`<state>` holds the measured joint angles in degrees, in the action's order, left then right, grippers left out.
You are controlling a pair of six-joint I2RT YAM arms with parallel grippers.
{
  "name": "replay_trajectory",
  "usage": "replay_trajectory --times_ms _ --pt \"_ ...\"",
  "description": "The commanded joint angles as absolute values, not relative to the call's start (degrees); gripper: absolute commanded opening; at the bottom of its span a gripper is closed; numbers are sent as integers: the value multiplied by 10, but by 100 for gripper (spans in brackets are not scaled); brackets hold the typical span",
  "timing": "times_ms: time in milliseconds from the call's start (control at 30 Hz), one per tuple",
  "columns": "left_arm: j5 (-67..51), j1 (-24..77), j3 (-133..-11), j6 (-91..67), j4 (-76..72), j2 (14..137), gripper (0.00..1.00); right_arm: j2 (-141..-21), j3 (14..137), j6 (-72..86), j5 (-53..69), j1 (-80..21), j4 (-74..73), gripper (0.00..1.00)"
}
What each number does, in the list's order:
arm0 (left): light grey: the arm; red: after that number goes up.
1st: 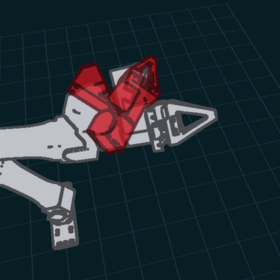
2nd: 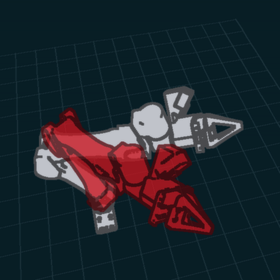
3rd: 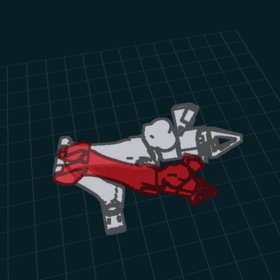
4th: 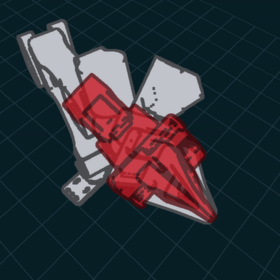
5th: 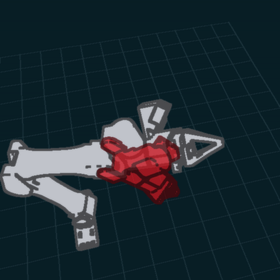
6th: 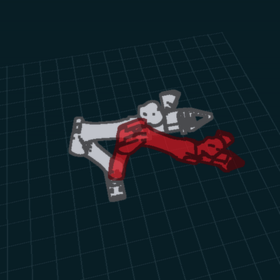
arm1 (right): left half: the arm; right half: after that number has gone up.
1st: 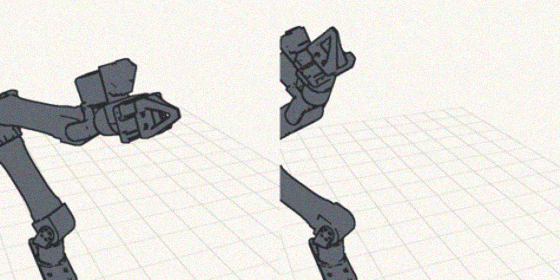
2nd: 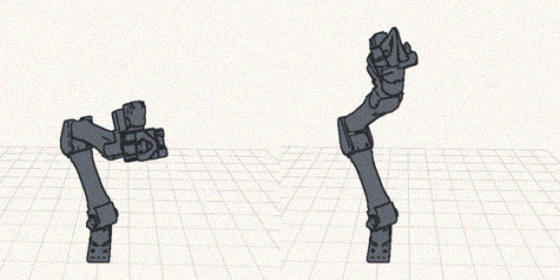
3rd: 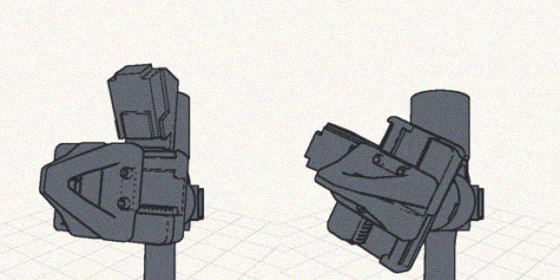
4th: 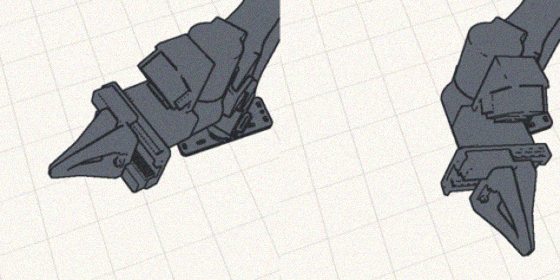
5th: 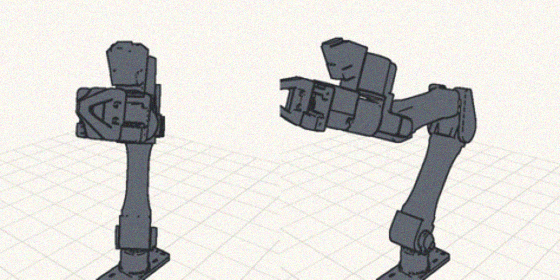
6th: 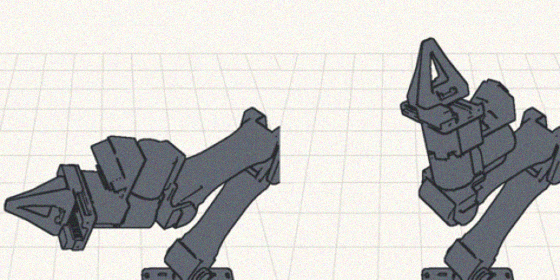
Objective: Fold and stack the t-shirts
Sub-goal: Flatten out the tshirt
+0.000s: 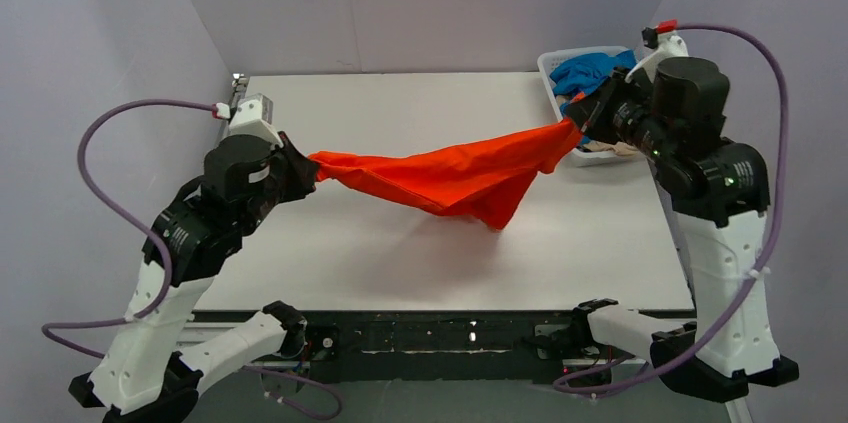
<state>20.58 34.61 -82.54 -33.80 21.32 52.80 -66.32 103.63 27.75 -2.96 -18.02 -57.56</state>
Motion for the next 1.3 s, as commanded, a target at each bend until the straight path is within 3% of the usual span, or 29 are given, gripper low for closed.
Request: replay_trajectory --times_ms 0,233,467,633,800,867,900,967,1067,1133,1233,1267 --pt "177 344 -862 -280 186 496 0 -625 1094 254 37 -178 -580 1" --pt "181 343 -914 -231 147 529 0 -631 1121 237 84 -179 -521 1" --pt "287 324 -973 -140 90 678 0 -736 1120 197 -21 -176 -364 1" --pt "192 254 -1093 -211 78 794 0 -848 1192 203 -92 -173 -200 1" --pt "103 207 -1219 -256 48 854 0 -950 1375 213 -80 -172 -143 1" --pt "80 198 -1308 -257 78 880 0 -951 1382 204 -73 -171 -100 1" --pt "53 189 -1365 -252 107 904 0 -908 1324 187 -51 -171 -59 1" --pt "54 185 -1261 -236 104 838 0 -820 1172 165 -45 -170 -62 1" --pt "85 184 -833 -283 116 616 0 -637 829 198 -21 -168 -157 1" --pt "78 185 -681 -363 160 541 0 -571 667 254 -31 -166 -196 1" --pt "22 186 -498 -425 161 473 7 -532 561 322 -39 -162 -256 1" --pt "3 186 -455 -454 166 460 9 -529 537 331 -33 -161 -276 7"
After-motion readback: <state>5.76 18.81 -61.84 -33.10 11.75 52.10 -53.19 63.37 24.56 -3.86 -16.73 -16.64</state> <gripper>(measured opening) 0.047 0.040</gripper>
